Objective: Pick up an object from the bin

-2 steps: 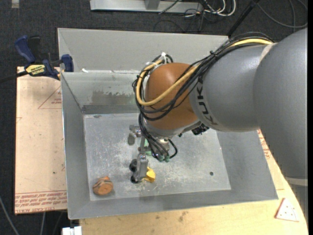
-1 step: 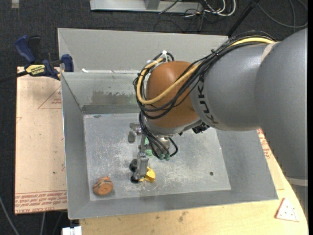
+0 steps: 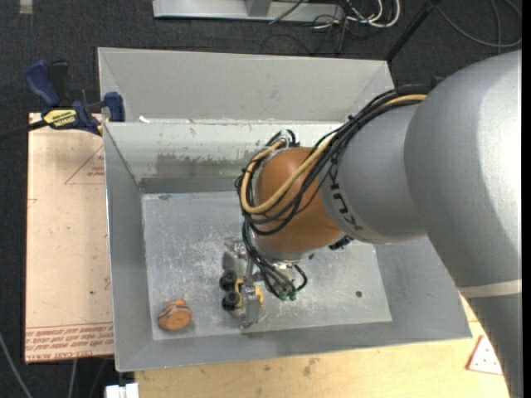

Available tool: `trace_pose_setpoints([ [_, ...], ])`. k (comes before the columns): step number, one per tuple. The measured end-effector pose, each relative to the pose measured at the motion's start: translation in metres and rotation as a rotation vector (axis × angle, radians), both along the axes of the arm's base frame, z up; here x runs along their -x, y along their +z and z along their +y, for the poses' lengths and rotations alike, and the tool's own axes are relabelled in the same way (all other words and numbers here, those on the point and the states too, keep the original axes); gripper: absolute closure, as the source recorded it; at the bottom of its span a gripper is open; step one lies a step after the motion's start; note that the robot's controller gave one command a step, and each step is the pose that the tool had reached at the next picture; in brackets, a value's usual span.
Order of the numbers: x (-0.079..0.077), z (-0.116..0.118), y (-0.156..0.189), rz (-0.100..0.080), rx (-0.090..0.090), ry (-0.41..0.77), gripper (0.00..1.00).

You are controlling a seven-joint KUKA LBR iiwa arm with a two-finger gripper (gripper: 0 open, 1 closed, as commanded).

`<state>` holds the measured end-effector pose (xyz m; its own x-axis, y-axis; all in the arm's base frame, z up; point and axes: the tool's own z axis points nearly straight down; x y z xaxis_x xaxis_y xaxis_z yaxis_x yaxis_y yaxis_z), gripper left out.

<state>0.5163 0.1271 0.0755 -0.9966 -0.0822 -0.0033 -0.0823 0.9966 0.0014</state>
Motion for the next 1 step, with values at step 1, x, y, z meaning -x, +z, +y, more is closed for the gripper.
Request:
trace_pose_setpoints([
  [1, 0.0107, -0.0028, 0.0145, 0.006, 0.001, -0.047, 0.00],
])
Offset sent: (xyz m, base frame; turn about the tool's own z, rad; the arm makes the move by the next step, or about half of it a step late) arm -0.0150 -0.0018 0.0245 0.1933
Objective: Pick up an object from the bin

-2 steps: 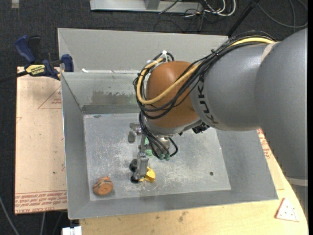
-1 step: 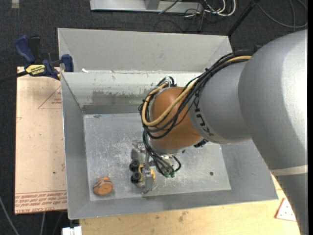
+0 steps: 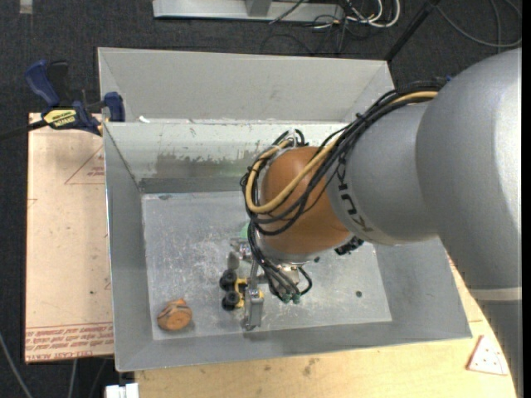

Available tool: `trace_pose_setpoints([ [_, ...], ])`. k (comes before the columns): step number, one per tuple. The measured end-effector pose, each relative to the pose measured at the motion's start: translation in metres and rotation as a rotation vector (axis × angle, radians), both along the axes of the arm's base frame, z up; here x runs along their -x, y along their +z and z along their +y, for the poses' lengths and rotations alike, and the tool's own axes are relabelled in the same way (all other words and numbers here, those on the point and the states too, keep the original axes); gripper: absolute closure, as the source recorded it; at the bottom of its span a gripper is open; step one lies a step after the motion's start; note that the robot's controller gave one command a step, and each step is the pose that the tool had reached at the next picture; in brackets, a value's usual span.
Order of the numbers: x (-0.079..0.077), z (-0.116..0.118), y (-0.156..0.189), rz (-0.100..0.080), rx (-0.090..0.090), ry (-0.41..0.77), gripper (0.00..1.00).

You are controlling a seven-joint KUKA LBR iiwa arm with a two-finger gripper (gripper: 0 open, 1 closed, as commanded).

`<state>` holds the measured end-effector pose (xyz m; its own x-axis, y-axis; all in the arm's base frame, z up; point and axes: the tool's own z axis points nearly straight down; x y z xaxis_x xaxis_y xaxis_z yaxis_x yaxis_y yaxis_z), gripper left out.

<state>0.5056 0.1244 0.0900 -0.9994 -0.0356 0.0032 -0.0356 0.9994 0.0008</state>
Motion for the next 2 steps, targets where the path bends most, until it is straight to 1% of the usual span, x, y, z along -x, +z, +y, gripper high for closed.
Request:
trace_pose_setpoints([
  [1, 0.000, 0.001, 0.027, -0.006, -0.001, -0.056, 0.00],
  [2, -0.003, -0.004, -0.019, -0.004, -0.001, 0.049, 0.00],
])
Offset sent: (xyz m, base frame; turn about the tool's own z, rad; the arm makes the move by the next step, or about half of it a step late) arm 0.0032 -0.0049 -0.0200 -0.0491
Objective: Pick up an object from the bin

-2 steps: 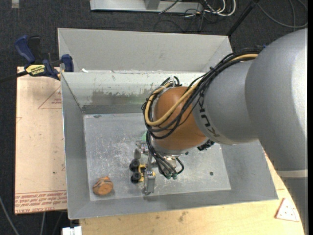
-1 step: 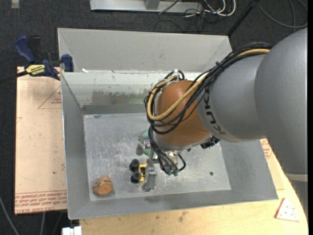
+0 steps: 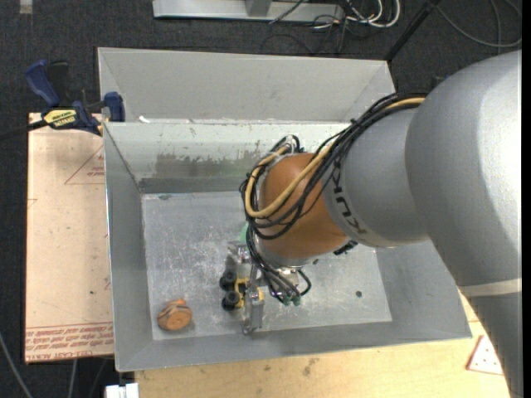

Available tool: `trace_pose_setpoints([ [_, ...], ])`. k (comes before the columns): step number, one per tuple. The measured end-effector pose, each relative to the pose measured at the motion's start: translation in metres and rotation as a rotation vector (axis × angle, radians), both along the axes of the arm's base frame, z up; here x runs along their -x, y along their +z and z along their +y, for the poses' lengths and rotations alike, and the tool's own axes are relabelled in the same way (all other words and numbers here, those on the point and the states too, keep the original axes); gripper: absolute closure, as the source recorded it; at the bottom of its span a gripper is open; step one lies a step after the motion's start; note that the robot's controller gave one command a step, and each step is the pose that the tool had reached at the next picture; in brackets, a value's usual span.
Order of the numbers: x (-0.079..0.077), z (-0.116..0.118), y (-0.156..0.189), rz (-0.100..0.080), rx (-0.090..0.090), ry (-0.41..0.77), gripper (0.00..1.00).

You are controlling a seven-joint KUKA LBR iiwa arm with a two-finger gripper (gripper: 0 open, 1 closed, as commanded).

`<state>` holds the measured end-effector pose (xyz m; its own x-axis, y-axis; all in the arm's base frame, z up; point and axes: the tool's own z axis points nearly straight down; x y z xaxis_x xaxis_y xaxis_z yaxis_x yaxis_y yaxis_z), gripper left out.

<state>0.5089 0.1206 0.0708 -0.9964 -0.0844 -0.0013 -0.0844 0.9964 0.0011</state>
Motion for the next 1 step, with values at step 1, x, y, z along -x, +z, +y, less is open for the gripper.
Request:
trace_pose_setpoints([
  [1, 0.0030, -0.0054, -0.0015, 0.003, 0.000, -0.200, 1.00],
])
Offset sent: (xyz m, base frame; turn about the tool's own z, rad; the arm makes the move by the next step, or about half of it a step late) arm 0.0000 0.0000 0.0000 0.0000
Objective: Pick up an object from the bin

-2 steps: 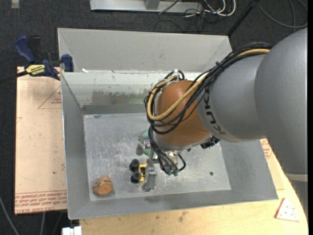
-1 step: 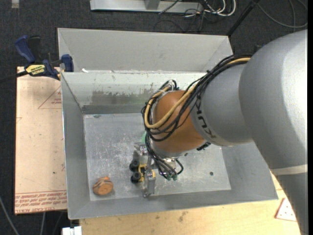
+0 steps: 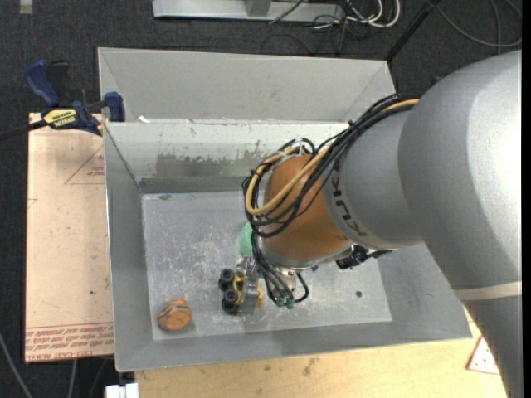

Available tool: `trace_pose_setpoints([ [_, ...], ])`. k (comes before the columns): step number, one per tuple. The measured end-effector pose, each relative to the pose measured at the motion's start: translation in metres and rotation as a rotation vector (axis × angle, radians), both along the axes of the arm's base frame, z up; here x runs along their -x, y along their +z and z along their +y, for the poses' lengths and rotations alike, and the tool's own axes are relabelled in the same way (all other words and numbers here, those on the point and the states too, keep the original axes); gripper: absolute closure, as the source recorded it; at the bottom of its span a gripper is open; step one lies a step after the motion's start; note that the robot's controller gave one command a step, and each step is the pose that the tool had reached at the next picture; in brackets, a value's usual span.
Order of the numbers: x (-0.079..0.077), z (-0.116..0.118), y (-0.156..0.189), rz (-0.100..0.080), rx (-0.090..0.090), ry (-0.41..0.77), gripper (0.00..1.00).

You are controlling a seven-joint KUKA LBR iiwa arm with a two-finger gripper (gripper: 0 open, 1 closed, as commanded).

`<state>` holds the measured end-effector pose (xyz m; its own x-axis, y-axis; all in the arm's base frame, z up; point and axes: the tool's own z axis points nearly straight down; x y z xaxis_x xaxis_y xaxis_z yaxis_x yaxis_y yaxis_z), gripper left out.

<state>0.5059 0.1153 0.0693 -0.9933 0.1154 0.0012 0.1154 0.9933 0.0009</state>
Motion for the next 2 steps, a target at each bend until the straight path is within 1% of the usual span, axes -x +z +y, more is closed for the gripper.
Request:
trace_pose_setpoints([
  [1, 0.0000, 0.0000, 0.0000, 0.000, 0.000, 0.000, 1.00],
  [2, 0.0012, -0.0003, 0.0034, 0.004, 0.001, 0.000, 1.00],
])
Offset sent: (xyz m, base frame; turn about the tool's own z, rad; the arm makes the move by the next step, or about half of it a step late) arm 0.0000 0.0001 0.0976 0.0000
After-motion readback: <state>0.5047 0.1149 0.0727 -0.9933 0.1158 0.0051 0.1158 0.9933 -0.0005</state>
